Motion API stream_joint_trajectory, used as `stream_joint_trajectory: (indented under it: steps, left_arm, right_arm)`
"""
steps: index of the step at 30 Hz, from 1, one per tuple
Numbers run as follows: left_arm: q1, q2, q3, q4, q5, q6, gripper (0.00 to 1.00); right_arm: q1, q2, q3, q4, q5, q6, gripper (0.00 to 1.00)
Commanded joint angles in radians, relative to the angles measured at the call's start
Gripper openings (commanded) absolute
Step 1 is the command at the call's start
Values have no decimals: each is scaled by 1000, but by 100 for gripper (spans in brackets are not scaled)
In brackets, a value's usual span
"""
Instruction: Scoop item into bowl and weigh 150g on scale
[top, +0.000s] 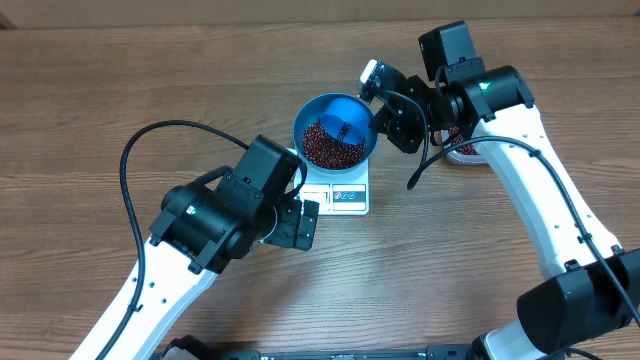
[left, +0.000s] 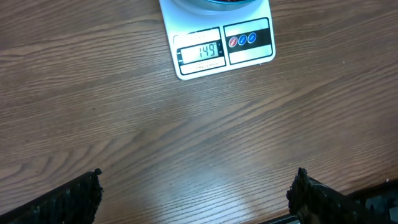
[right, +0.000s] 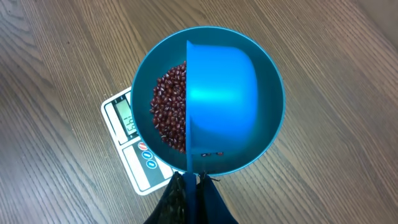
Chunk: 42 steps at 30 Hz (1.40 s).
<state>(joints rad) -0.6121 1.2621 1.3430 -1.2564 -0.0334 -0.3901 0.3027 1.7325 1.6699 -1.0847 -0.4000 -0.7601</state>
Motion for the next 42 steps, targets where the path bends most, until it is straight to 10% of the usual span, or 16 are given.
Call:
stream_joint_trajectory:
  steps: [1,42]
  left_arm:
    - [-4,-6,0,1,1,-7,100]
    - [-4,-6,0,1,1,-7,100]
  right_arm:
    - [6,-36,19,5,-5,-16,4]
    - [8,-36,19,45,-6,18,4]
